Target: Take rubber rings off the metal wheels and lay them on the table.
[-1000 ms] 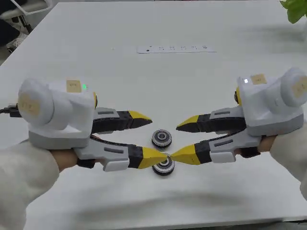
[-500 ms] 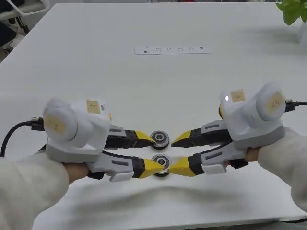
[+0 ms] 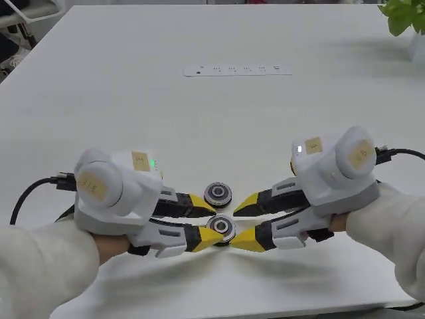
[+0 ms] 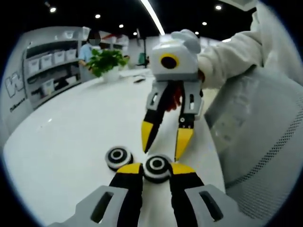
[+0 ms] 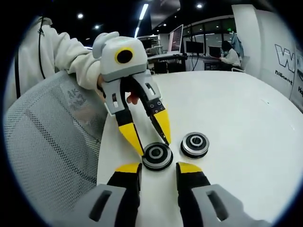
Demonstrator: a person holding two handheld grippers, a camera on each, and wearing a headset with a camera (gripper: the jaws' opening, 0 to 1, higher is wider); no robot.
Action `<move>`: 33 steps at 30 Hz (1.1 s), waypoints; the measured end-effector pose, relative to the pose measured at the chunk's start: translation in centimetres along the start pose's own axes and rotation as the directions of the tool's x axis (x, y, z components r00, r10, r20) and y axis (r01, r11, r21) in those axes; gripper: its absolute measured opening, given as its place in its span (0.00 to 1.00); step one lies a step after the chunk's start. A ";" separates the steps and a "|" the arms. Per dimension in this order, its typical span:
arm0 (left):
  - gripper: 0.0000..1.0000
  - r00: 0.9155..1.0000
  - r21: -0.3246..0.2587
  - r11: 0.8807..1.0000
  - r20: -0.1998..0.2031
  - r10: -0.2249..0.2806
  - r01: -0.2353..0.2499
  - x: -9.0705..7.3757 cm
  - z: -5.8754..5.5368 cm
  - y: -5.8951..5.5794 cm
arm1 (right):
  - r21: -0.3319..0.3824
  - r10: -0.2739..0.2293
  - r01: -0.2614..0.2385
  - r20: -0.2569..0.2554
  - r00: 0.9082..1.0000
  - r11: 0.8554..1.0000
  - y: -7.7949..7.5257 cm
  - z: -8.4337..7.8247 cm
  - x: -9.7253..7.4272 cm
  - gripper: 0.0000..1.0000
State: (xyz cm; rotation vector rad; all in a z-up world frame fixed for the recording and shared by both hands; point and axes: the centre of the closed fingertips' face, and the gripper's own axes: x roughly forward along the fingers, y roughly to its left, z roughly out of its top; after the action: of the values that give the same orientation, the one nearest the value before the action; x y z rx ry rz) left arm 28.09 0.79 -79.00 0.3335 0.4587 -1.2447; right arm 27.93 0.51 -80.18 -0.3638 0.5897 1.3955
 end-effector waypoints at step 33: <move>0.14 0.999 0.019 1.000 0.040 0.004 -0.005 0.0 -0.1 0.0 | 0.012 -0.005 0.005 -0.019 1.000 1.000 0.2 -0.4 0.5 0.15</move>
State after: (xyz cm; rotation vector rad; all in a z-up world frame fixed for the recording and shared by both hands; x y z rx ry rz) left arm 28.03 0.83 -79.12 0.3253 0.4123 -1.2502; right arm 27.68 0.74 -80.78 -0.3692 0.6126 1.3843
